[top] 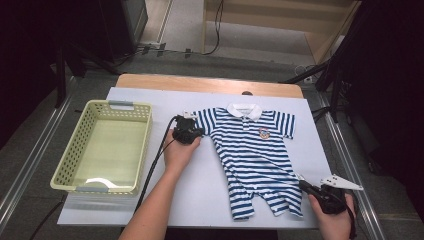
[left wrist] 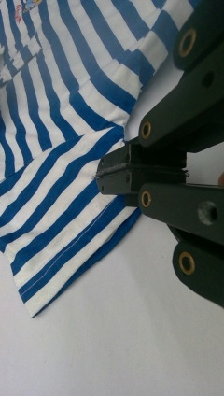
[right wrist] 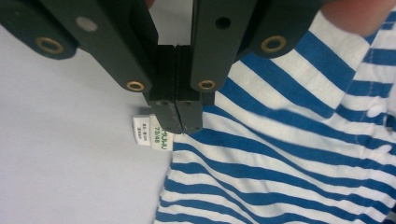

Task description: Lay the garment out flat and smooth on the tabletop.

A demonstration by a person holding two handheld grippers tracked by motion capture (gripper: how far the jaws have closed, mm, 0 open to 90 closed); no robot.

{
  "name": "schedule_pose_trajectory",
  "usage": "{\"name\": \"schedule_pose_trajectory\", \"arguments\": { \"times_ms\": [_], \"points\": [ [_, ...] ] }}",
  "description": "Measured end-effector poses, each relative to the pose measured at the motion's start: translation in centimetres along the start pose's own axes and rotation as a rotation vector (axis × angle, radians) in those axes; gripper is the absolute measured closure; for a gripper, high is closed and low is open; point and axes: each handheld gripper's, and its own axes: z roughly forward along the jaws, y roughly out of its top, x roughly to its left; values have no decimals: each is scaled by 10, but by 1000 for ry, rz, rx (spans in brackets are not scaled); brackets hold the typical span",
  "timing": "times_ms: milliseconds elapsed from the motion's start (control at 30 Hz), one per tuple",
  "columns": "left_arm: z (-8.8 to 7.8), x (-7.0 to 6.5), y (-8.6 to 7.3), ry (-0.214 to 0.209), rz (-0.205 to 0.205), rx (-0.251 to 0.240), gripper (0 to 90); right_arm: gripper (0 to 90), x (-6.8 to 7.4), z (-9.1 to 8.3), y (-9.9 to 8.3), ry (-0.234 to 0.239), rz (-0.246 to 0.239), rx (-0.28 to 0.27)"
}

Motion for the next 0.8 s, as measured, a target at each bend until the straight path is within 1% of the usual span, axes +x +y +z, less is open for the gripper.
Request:
{"name": "schedule_pose_trajectory", "arguments": {
  "times_ms": [200,333,367,400,433,467,500,567,700,800],
  "points": [
    [0,0,0,-3,-1,0,900,874,-1,2,-1,-16,-14,18],
    [0,0,0,-3,-1,1,900,862,-1,3,-1,-18,-14,15],
    [0,0,0,-3,-2,0,900,817,-1,2,-1,-21,-14,10],
    [0,1,0,-3,-1,0,900,732,0,0,-1,-23,-11,-3],
    [0,0,0,-3,0,0,900,675,1,-2,-1,-23,-8,-18],
    [0,0,0,-2,-1,0,900,654,3,-5,-1,-6,-16,-31],
    [0,0,0,-2,-1,0,900,630,6,-8,-1,6,-29,-43],
    [0,0,0,-2,-1,0,900,619,15,-15,0,8,-53,-60],
    [0,0,0,-1,-4,-4,900,617,35,-30,-2,53,-86,-101],
    [0,0,0,-5,-8,-3,900,619,52,-36,-6,90,-118,-112]
  ]
}}
